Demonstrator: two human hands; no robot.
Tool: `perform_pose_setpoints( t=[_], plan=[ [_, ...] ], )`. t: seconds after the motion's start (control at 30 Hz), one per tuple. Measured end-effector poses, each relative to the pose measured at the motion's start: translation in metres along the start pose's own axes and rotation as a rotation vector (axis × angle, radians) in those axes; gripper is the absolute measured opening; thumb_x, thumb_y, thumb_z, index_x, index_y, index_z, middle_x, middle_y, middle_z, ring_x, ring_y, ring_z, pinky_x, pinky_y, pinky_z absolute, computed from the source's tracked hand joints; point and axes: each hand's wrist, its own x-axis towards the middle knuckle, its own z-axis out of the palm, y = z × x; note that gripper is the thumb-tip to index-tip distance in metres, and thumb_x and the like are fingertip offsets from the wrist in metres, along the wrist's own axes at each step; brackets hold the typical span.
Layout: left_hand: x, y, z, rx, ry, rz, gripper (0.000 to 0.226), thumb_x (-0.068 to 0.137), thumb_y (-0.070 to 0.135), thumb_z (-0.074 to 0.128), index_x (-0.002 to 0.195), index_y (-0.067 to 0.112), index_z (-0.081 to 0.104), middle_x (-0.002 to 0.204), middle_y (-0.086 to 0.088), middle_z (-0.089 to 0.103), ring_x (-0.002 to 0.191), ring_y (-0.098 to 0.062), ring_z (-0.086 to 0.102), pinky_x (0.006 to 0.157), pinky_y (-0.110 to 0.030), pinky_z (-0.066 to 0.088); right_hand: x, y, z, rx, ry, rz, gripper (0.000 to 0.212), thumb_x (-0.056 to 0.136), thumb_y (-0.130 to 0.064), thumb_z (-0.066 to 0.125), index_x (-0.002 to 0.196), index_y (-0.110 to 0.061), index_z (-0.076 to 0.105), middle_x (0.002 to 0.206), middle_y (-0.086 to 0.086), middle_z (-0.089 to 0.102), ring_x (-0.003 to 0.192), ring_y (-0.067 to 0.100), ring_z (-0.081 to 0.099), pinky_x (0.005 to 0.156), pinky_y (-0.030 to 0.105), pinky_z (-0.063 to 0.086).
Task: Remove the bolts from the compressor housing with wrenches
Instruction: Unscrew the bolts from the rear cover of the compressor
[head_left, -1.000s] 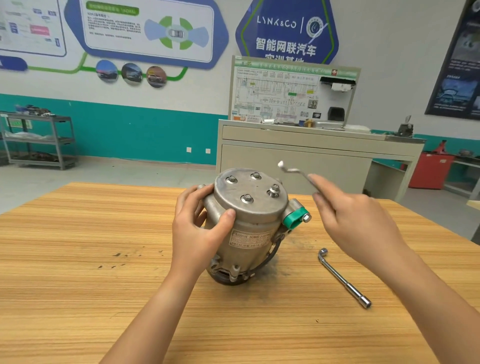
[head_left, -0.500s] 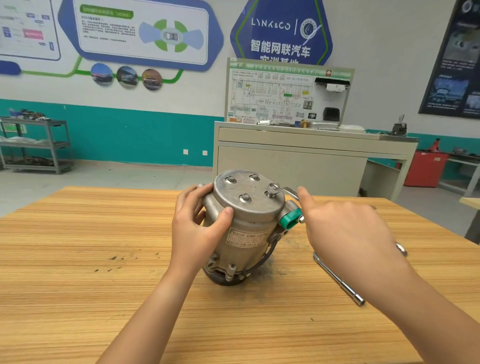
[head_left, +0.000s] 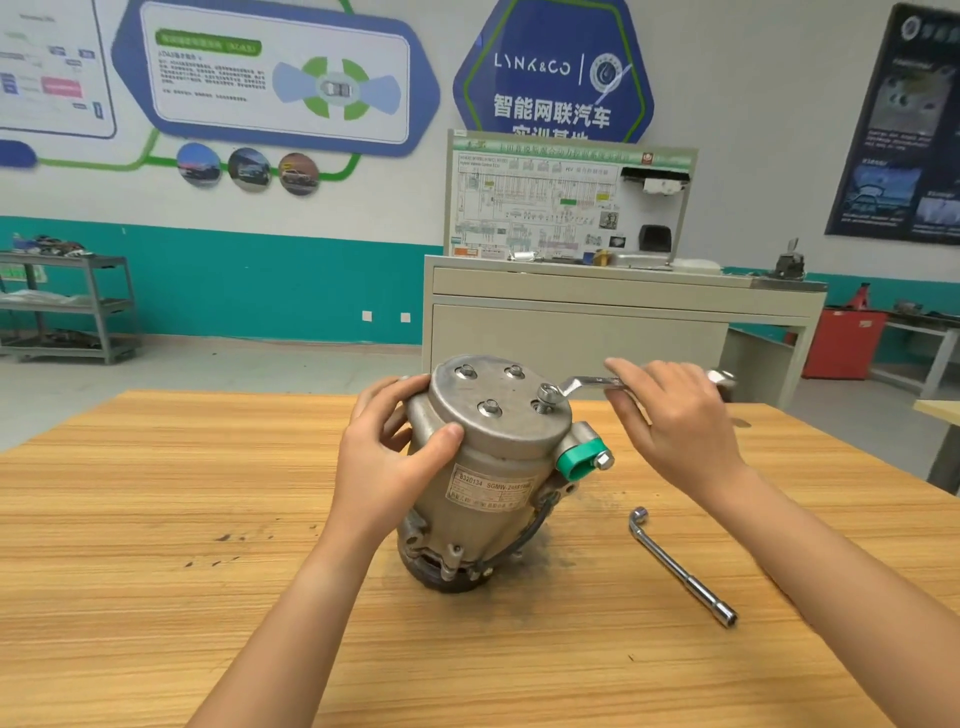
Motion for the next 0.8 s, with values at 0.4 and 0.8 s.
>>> perform_pose_setpoints(
  t=[0.4, 0.8],
  plan=[
    [0.004, 0.001, -0.008, -0.001, -0.053, -0.048, 0.038, 0.080, 0.003, 0.069, 0.109, 0.026, 0.061, 0.123, 0.005, 0.056, 0.103, -0.005, 0.062, 0.083, -0.022, 0.054, 0.072, -0.022, 0.026, 0.099, -0.177, -0.160, 0.026, 0.079, -0.002, 0.065, 0.103, 0.008, 0.065, 0.101, 0.023, 0.067, 0.091, 0.037, 0.065, 0.076, 0.048, 0.051],
    [-0.005, 0.003, -0.011, 0.005, 0.005, -0.010, 0.042, 0.081, -0.003, 0.065, 0.106, 0.031, 0.059, 0.128, 0.000, 0.053, 0.099, 0.008, 0.060, 0.085, -0.020, 0.052, 0.013, -0.029, -0.083, 0.075, -0.448, 0.181, 0.046, 0.093, -0.039, 0.028, 0.139, -0.044, 0.028, 0.067, -0.005, 0.059, 0.061, 0.018, 0.055, 0.051, 0.031, 0.043]
  ],
)
